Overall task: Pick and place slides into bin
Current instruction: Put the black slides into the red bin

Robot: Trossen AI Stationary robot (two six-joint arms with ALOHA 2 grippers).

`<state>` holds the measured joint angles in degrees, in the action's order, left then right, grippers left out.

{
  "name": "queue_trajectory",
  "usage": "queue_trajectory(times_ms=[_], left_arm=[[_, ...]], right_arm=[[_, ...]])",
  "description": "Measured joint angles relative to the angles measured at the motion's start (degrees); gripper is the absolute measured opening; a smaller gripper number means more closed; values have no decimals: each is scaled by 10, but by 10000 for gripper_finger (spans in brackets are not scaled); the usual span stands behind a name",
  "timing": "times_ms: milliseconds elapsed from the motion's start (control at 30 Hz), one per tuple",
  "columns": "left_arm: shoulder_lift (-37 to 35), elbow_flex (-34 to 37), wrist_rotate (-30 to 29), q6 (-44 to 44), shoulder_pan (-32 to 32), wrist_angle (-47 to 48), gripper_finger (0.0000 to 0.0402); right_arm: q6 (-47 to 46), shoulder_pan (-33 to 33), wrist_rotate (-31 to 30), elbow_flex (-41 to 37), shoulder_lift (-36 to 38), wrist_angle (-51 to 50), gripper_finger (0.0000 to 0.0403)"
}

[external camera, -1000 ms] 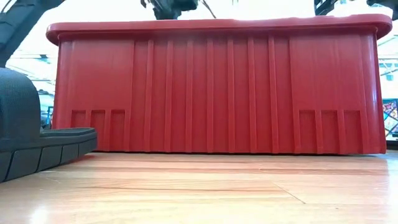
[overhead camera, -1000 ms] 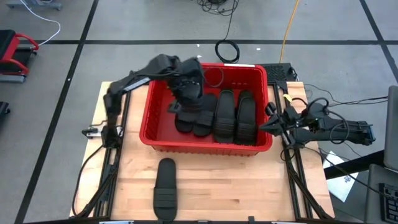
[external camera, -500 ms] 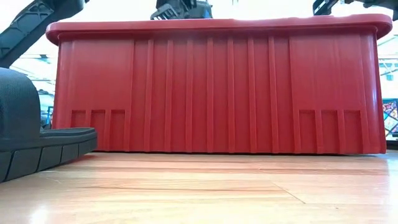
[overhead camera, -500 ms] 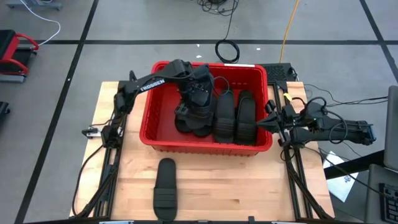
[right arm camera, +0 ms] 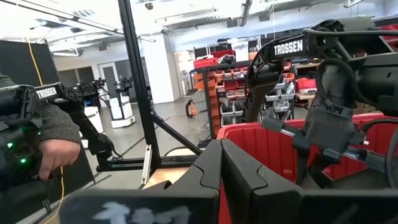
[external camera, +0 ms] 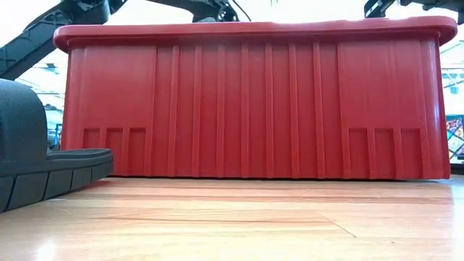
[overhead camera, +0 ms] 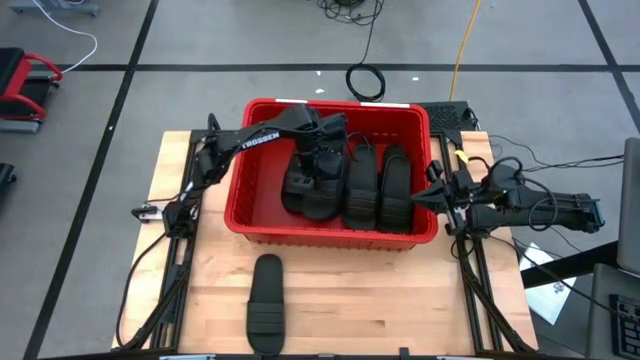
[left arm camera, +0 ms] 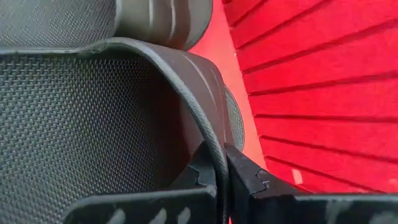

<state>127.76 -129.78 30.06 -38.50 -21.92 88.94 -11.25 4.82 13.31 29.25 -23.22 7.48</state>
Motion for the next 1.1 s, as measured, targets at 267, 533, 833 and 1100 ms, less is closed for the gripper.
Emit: queue_trajectory(times_ms=[267,533,833,1100], left_arm=[[13,0,15,26,-2,-30,1],[35,1,10,26,2,-31,1],[34,11,-61,63,7,-62,35],[34,11,-59,115,7,-66,109]], right_arm=[[0,0,2,0,0,-11,0],[0,0,3,0,0,-18,0],[-14,0,4,0,0,-19,0],[-16,0,4,0,0,-20,0]])
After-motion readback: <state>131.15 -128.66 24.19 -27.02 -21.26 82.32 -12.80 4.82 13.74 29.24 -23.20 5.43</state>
